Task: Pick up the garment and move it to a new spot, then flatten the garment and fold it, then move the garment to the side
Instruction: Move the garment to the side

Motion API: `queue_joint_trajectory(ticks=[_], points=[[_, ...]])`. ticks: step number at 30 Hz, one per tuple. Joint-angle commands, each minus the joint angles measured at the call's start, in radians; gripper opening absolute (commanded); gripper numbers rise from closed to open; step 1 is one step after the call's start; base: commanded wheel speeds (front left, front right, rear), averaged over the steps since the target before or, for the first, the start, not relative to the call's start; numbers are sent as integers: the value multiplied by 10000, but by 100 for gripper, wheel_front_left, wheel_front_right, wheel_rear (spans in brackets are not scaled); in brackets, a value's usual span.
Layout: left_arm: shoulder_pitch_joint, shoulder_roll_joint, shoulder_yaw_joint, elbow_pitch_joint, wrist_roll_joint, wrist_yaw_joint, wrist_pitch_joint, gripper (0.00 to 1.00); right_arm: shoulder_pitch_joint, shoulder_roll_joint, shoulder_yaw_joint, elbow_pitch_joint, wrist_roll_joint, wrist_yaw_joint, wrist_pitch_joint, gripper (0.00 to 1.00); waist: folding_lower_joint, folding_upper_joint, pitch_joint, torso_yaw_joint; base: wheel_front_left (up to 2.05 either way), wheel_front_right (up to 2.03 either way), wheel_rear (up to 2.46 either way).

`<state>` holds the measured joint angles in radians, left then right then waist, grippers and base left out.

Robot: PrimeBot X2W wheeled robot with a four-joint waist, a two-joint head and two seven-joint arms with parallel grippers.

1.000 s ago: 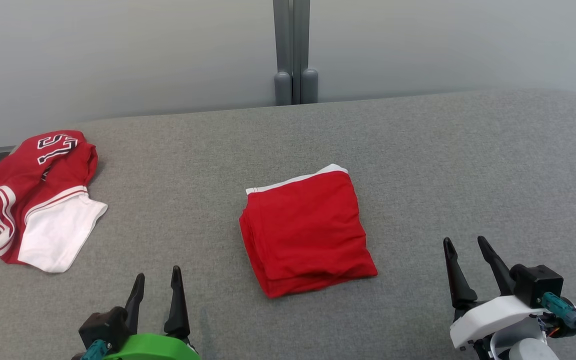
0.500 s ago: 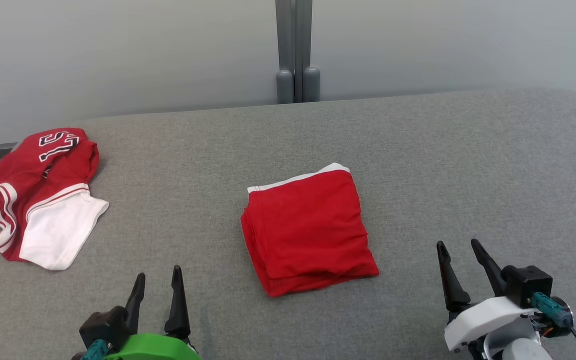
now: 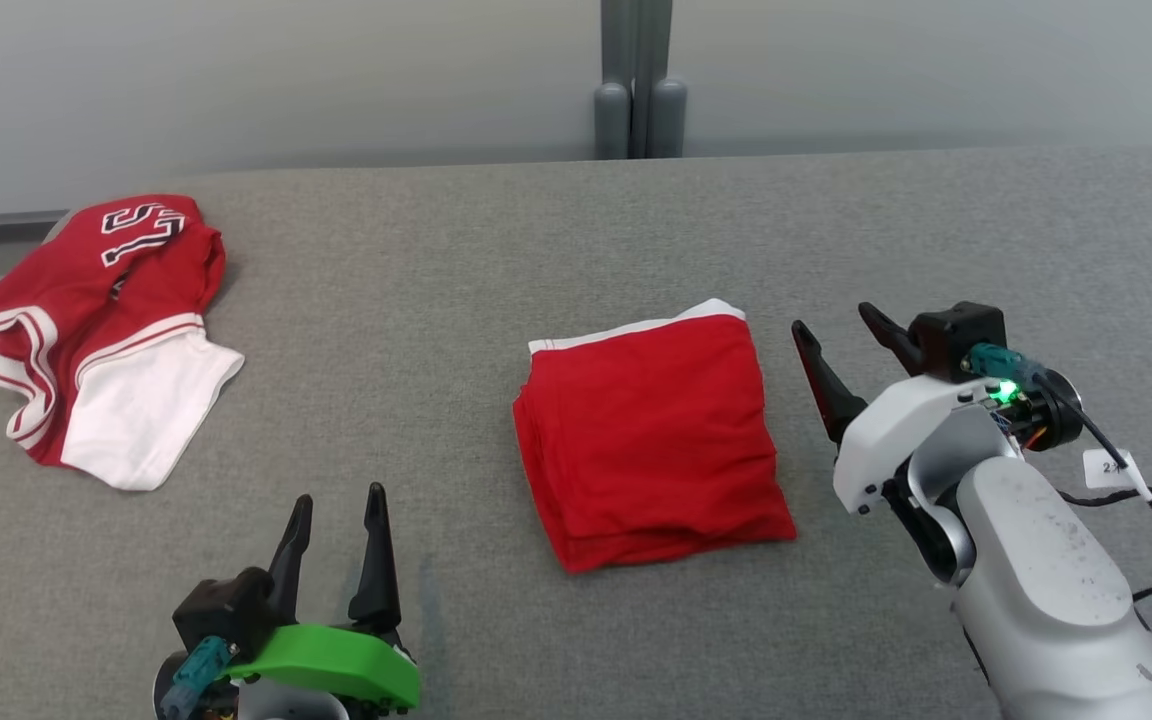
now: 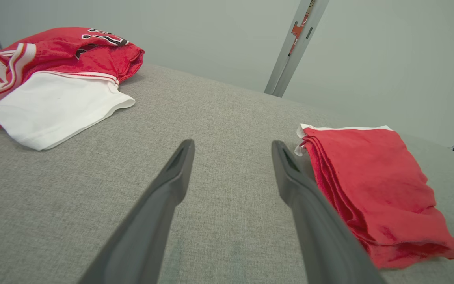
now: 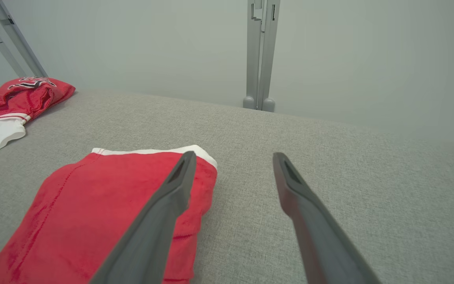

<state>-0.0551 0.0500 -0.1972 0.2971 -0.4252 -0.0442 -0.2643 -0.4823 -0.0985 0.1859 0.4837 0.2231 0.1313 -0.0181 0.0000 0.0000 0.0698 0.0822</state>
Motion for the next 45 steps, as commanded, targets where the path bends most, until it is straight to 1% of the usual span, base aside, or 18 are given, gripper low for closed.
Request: queue_joint_trajectory(ticks=[1, 9, 17, 18, 19, 20, 21, 22, 23, 27, 31, 37, 42, 45], points=[[-177, 15, -56, -30, -63, 33, 1, 100, -238, -159, 169, 293, 312, -11, 292, 100, 0, 0, 371, 457, 0, 0, 0], [-349, 15, -183, -32, -225, 104, 0, 100, -892, -769, 1409, 1702, 1844, -11, 2062, 100, 0, 0, 727, 1231, 0, 0, 0], [-395, 14, -274, -78, -222, 105, 0, 100, -1337, -1012, 2373, 2452, 3071, -11, 2937, 100, 0, 0, 914, 1535, 0, 0, 0], [-403, 14, -284, -86, -222, 108, 1, 100, -1388, -1015, 2446, 2539, 3232, -11, 3044, 93, 0, 0, 934, 1550, 0, 0, 0], [-408, 14, -296, -94, -221, 113, 1, 100, -1439, -1014, 2525, 2649, 3394, -11, 3153, 50, 0, 0, 955, 1561, 0, 0, 0], [-410, 14, -306, -104, -217, 119, 0, 100, -1488, -1024, 2600, 2708, 3484, -11, 3212, 43, 0, 0, 972, 1567, 0, 0, 0], [-408, 14, -323, -109, -208, 121, 1, 100, -1554, -1054, 2704, 2764, 3561, -11, 3212, 31, 0, 0, 994, 1569, 0, 0, 0], [-412, 14, -343, -107, -197, 113, 0, 100, -1598, -1080, 2777, 2806, 3611, -11, 3183, 24, 0, 0, 1012, 1565, 0, 0, 0], [-427, 14, -376, -104, -187, 102, 1, 100, -1656, -1112, 2879, 2846, 3659, -11, 3096, 1, 0, 0, 1033, 1549, 0, 0, 0], [-499, 14, -511, -188, -150, 59, 1, 100, -1910, -1285, 3203, 2906, 3652, -13, 2701, 0, 0, 0, 1128, 1339, 0, 0, 0], [-582, 14, -770, -331, -63, 4, 0, 100, -2157, -1592, 3330, 2912, 3720, -15, 2306, 0, 0, 0, 1249, 886, 0, 0, 0], [-921, 13, -1033, -623, 44, 16, 0, 100, -2493, -2225, 3299, 2802, 3777, -13, 1921, 0, 0, 0, 1579, -302, 0, 0, 0], [-1247, 18, -1161, -808, 315, -50, 1, 100, -2757, -2901, 2911, 2670, 3788, -13, 1638, 0, 0, 0, 2055, -1471, 0, 0, 0], [-1418, 36, -1156, -868, 480, -93, 1, 100, -2895, -3158, 2625, 2654, 3763, -13, 1455, 0, 0, 0, 2412, -2132, 0, 0, 0]])
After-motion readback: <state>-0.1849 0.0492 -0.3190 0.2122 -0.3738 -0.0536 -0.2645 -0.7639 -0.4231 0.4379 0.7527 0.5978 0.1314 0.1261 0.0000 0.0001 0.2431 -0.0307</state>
